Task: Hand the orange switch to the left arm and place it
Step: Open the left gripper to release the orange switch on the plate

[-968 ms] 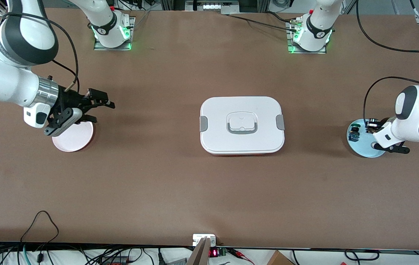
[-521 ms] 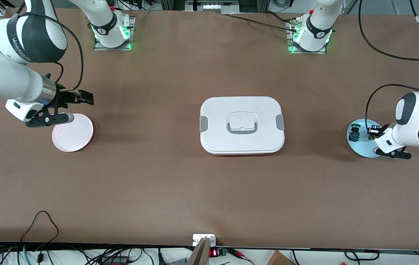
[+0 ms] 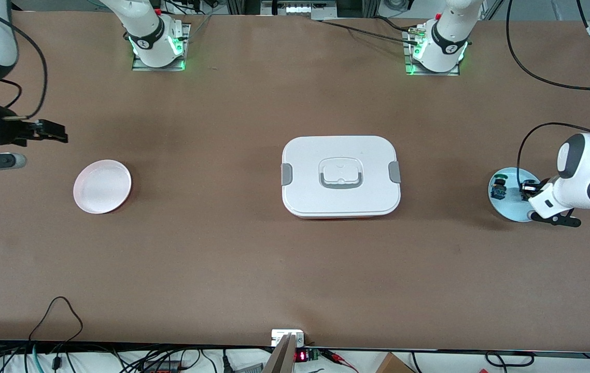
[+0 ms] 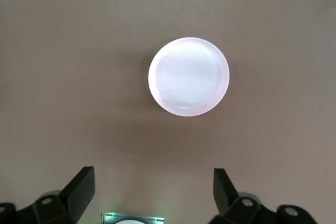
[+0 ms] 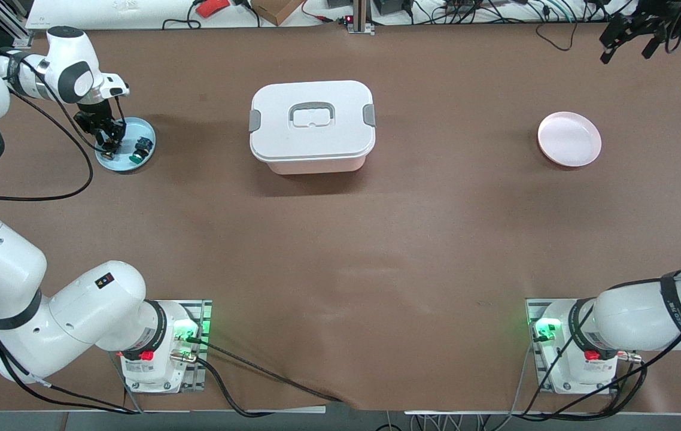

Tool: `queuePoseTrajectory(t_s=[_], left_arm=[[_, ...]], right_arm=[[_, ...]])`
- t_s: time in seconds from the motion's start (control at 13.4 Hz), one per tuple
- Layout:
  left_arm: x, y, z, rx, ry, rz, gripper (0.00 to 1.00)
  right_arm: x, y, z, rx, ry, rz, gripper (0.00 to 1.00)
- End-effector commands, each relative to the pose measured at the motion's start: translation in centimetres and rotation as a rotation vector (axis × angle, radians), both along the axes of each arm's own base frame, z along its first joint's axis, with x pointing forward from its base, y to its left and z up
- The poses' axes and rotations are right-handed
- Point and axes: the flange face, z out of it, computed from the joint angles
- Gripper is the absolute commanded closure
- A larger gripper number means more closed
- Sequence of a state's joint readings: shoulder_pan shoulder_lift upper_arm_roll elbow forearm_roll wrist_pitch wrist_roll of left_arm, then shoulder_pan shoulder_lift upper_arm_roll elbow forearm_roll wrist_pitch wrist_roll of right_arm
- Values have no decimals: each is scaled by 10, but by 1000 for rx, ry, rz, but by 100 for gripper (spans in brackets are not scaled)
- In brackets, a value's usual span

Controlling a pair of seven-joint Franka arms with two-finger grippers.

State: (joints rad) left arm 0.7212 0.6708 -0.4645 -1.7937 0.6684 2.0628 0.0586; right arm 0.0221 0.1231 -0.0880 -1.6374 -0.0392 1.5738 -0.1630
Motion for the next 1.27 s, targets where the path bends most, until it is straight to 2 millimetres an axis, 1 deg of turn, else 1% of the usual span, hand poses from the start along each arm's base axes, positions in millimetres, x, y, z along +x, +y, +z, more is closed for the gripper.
queuePoseTrajectory(t_s=[0.0, 0.07, 0.22, 0.3, 0.37, 0.52, 0.67, 0.74, 0.89, 0.97, 1.04, 1.12, 1.19], left_arm=[[18, 11, 23, -11, -22, -94, 0], [25, 14, 34, -26, -38, -110, 0], [37, 23, 62, -85, -97, -45, 0], [40, 30, 77, -111, -122, -40, 0], [44, 26, 90, -130, -139, -72, 0], [50, 10, 130, -121, -170, -125, 0], [55, -8, 171, -165, -190, -103, 0], [56, -14, 186, -192, -173, -87, 0], [62, -37, 225, -234, -144, -92, 0], [63, -45, 240, -243, -132, -99, 0], [63, -53, 249, -250, -113, -103, 0], [60, -66, 272, -254, -135, -104, 0], [56, -90, 291, -256, -148, -116, 0]], right_arm=[[2, 22, 15, -31, -11, -142, 0], [3, 33, 15, -47, -15, -185, 0], [4, 36, 17, -40, -33, -140, 0], [6, 38, 18, -38, -51, -134, 0], [8, 41, 20, -35, -80, -129, 0], [4, 47, 16, -24, -117, -123, 0], [-13, 42, 7, -14, -162, -115, 0], [-17, 42, 9, -14, -161, -108, 0], [-17, 42, 16, -20, -133, -105, 0], [-16, 41, 20, -21, -133, -102, 0], [-15, 41, 22, -19, -138, -101, 0], [-15, 40, 22, -18, -137, -107, 0], [-15, 39, 25, -17, -145, -123, 0]])
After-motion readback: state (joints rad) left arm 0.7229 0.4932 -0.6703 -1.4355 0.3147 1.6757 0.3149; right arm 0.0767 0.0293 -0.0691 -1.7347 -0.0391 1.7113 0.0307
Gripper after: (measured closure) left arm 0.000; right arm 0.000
